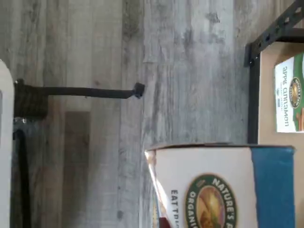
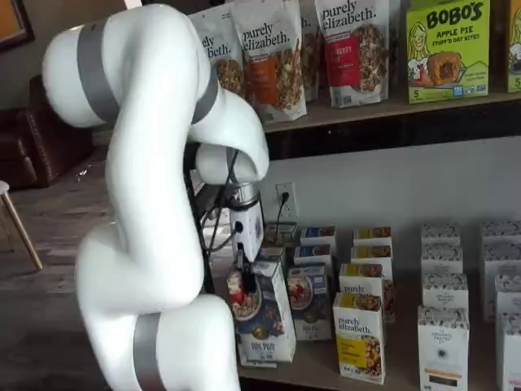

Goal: Pick up the blue and white box that is on the bottom shelf, the second box from the left

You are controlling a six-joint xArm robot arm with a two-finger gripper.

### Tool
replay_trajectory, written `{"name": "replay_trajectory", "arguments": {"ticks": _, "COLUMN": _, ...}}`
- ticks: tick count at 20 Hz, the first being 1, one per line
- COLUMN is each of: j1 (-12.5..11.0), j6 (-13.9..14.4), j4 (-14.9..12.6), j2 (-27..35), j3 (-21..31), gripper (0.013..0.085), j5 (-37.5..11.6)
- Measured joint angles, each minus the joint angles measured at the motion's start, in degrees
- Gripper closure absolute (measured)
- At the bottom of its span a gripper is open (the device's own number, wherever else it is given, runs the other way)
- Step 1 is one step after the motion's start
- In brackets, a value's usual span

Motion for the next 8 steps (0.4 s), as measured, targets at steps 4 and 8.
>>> {"name": "replay_trajectory", "arguments": {"ticks": 4, "j1": 0.30, "j6": 0.56, "j4": 0.15, "j2": -4.96, "j3": -0.04, "gripper": 0.0530, "j5": 4.85}}
{"name": "replay_trajectory", "arguments": {"ticks": 8, "j1": 0.58, "j6": 1.35, "j4": -0.23, "j2": -8.05, "j3": -0.34, "gripper": 0.0530, "j5": 8.38}}
